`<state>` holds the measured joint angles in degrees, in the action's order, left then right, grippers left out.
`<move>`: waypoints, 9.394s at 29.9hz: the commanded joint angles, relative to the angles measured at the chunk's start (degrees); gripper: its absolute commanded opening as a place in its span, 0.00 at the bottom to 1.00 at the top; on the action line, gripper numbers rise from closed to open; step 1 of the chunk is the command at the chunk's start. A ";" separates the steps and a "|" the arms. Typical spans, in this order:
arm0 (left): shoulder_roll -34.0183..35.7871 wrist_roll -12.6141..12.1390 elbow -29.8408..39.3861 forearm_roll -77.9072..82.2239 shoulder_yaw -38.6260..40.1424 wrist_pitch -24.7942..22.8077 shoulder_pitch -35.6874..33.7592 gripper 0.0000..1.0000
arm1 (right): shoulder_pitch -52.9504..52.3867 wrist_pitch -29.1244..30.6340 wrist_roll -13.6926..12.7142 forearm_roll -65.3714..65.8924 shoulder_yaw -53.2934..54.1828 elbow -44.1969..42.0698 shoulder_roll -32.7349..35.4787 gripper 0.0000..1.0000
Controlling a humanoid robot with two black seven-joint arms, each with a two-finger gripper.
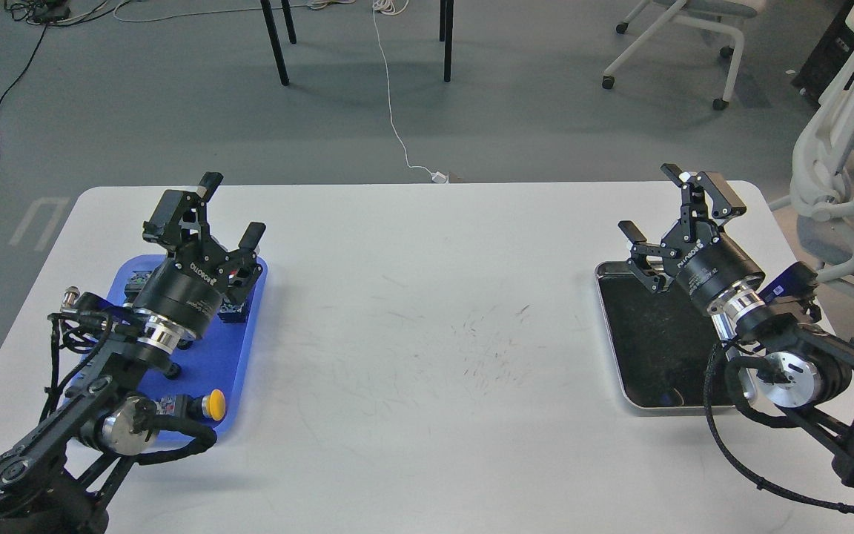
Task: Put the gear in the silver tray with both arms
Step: 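Lift the left gripper off the blue tray and swing it aside, then lower the left gripper onto a small black gear in the blue tray, then carry the gear with the left gripper toward the table center, then release the black gear on the table and retract the left arm, then reach the right gripper down and grasp the black gear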
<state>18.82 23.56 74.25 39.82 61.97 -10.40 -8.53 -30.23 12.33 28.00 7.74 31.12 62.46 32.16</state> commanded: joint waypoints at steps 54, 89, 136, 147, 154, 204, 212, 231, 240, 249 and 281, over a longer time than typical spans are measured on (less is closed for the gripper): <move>33.74 4.44 -2.52 85.18 -37.88 -7.97 -26.54 0.79 | -0.79 -0.11 0.00 0.26 0.08 0.21 0.62 0.99; 28.47 4.44 -16.41 85.18 -40.61 -5.33 -26.54 0.29 | -0.27 -0.11 0.00 0.26 0.69 0.47 0.71 0.99; -15.12 4.44 -20.27 85.18 -57.82 -13.77 -54.31 0.13 | -29.36 -6.79 0.00 -0.53 -15.30 4.34 5.01 0.99; -18.82 4.44 -31.17 85.18 -60.56 -12.98 -54.58 0.13 | -28.39 -6.79 0.00 -0.53 -15.30 4.34 5.45 0.99; -18.82 4.44 -33.38 85.18 -60.65 -12.45 -54.31 0.14 | -27.86 -6.79 0.00 -0.53 -15.30 4.34 5.54 0.99; 4.74 4.44 -6.22 -1.21 -4.75 -8.32 -9.23 0.98 | -33.70 4.28 0.00 44.87 -33.18 1.45 9.15 0.99; 4.21 4.44 -6.13 -3.87 -4.13 -8.32 -9.14 0.98 | -55.19 4.28 0.00 59.84 -63.63 -5.49 -7.71 0.99; 3.59 4.44 -3.67 -3.87 -4.13 -7.96 -8.79 0.98 | -54.14 -4.06 0.00 63.10 -78.05 -14.38 -29.17 0.69; 3.59 4.44 -3.49 -3.87 -4.13 -8.05 -8.79 0.98 | -49.84 -9.25 0.00 63.01 -78.32 -17.71 -32.16 0.67; 3.68 4.44 -2.62 -3.78 -4.05 -7.79 -8.26 0.98 | -48.26 -10.57 0.00 62.84 -78.41 -20.01 -32.16 0.63; 3.68 4.44 -2.18 -3.78 -3.96 -7.79 -7.64 0.98 | -46.14 -13.03 0.00 62.40 -77.97 -21.59 -32.16 0.21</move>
<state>22.50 28.00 72.07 36.04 58.00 -18.20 -16.17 -75.48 -0.67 28.00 70.31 -47.17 40.49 0.00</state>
